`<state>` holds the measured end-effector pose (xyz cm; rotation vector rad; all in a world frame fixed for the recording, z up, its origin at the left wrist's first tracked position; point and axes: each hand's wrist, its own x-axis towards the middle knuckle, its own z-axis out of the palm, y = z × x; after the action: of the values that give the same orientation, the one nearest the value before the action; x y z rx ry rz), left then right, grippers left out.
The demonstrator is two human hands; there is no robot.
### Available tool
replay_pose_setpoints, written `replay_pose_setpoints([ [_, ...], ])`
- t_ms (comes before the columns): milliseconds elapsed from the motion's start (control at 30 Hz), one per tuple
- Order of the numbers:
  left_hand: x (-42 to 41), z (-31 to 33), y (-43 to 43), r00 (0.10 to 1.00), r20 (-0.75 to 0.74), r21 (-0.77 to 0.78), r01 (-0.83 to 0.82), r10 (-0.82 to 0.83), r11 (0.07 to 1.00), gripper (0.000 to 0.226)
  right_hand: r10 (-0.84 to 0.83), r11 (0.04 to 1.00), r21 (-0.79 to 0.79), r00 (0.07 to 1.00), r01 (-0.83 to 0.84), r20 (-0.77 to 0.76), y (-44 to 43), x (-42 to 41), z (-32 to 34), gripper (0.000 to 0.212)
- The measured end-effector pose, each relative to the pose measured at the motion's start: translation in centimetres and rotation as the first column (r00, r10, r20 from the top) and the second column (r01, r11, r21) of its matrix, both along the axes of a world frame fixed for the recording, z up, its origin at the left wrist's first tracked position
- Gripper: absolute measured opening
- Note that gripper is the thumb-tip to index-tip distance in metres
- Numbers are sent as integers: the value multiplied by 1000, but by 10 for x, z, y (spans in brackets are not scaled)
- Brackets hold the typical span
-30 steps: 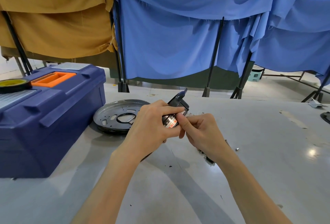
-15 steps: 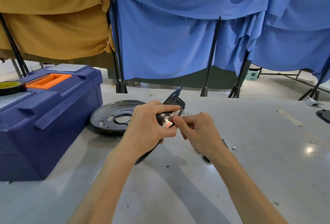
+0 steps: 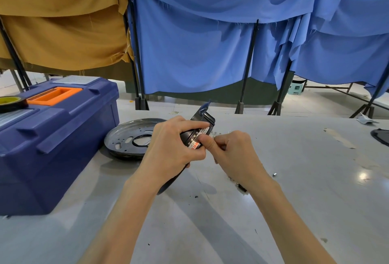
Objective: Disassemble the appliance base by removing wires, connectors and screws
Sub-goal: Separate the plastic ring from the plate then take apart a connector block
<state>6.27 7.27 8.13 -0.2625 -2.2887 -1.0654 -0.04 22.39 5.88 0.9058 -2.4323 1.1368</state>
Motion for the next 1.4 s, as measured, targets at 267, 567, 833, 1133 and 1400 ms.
replay_pose_setpoints([
  [267,-2,0,5,998,48,12,34,-35,999,40,247,955,-222,940,-195,237,7,2,7,42],
  [567,0,3,1,996,66,-15,57,-56,998,42,136,986,-117,982,-121,130,5,3,4,62],
  [833,0,3,-1,998,47,0,39,-39,999,44,0,1000,3,1000,0,-16,2,0,-1,82],
  [1133,1,9,-7,992,94,82,80,-88,993,43,522,837,-385,775,-387,356,10,-4,-3,28],
  [1400,2,8,-7,995,73,40,67,-70,997,43,458,874,-340,824,-348,333,10,0,0,25],
])
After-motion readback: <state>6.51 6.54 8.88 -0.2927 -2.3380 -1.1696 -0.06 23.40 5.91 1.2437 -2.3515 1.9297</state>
